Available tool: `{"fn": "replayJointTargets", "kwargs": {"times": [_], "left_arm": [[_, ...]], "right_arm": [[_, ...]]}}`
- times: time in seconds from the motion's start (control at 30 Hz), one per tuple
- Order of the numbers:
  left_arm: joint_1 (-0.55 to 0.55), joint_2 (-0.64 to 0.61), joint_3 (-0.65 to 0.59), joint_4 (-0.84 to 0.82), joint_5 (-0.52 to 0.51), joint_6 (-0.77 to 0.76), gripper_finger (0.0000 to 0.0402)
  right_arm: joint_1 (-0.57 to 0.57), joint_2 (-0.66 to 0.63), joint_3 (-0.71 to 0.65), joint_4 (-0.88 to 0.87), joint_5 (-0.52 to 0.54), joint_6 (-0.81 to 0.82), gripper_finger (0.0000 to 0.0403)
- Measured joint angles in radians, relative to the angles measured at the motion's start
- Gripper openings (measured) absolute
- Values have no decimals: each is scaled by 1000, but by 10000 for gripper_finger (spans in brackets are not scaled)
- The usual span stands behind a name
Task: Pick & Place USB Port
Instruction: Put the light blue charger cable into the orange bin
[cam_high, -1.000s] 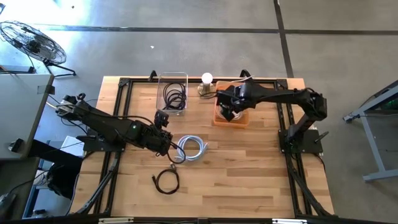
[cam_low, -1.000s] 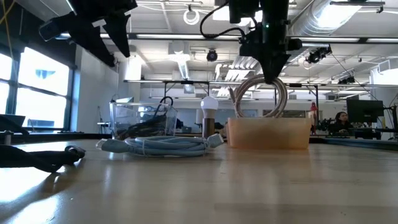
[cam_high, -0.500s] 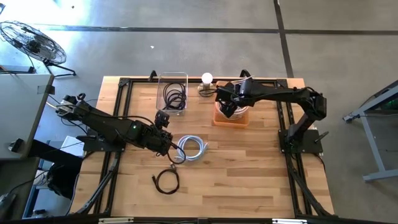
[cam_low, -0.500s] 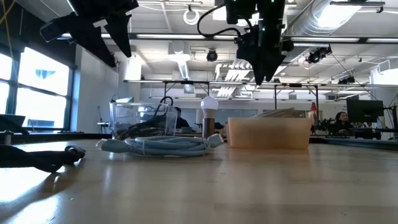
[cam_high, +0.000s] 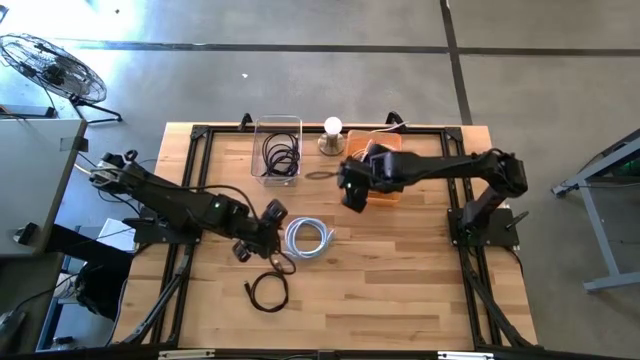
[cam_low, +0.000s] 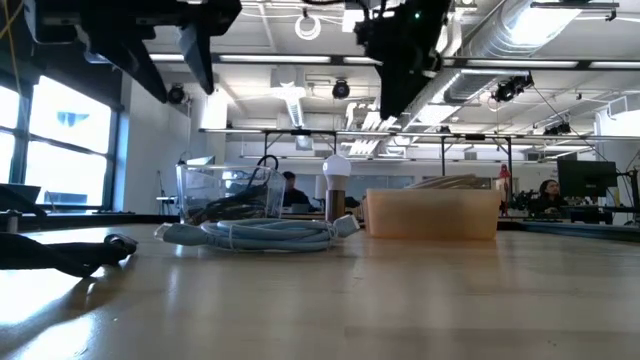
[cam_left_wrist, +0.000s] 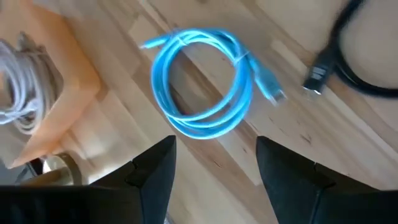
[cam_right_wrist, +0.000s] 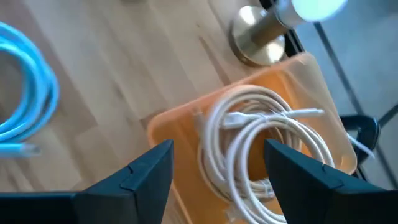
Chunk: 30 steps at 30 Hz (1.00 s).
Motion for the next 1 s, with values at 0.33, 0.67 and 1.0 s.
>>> {"fn": "replayJointTargets", "kwargs": {"times": [0.33,0.67,1.0], "left_arm": [[83,0,-213,224,-13,72,216],[118,0,-317,403,7,378,216],[117,49,-317,433,66,482,216]], "right_arm": [[202,0,0,-20,74,11,239],[315,0,0,-18,134,107,239],[329,6,0,11,145,106,239]]}}
